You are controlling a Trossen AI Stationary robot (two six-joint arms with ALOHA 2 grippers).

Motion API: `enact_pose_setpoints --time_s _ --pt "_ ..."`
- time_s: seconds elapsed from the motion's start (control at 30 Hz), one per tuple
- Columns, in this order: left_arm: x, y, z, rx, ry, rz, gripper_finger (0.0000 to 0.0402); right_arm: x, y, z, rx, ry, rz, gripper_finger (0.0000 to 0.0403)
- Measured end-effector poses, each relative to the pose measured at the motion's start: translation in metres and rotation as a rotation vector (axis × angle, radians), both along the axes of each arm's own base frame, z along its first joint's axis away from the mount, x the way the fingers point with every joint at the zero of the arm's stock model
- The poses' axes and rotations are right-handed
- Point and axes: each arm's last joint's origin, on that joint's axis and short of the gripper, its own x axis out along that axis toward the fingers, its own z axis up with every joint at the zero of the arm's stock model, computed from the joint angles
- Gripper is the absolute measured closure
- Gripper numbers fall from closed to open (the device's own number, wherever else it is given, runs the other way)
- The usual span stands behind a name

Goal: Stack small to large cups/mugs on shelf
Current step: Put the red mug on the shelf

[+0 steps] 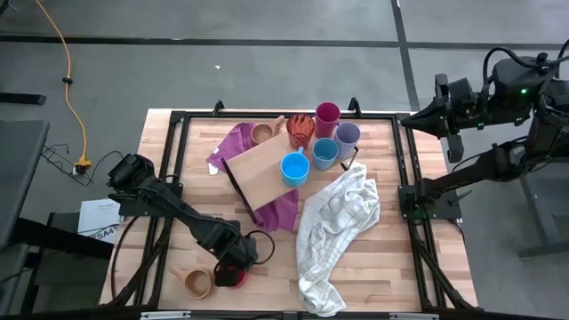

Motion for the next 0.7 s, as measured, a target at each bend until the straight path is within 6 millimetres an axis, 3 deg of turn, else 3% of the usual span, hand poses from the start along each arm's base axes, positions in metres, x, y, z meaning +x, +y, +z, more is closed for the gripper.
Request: enact_pose_setpoints --time_s 0.23,0.7 --pt "-0.001 0.000 0.011 -0.016 -0.012 0.004 0.0398 0.000 0.000 0.000 0.000 0.001 0.000 0.0403" --pt "0.005 0.007 0.103 0.153 -0.132 0.004 0.0399 0.001 0.000 0.000 -0.004 0.002 0.001 0.0403"
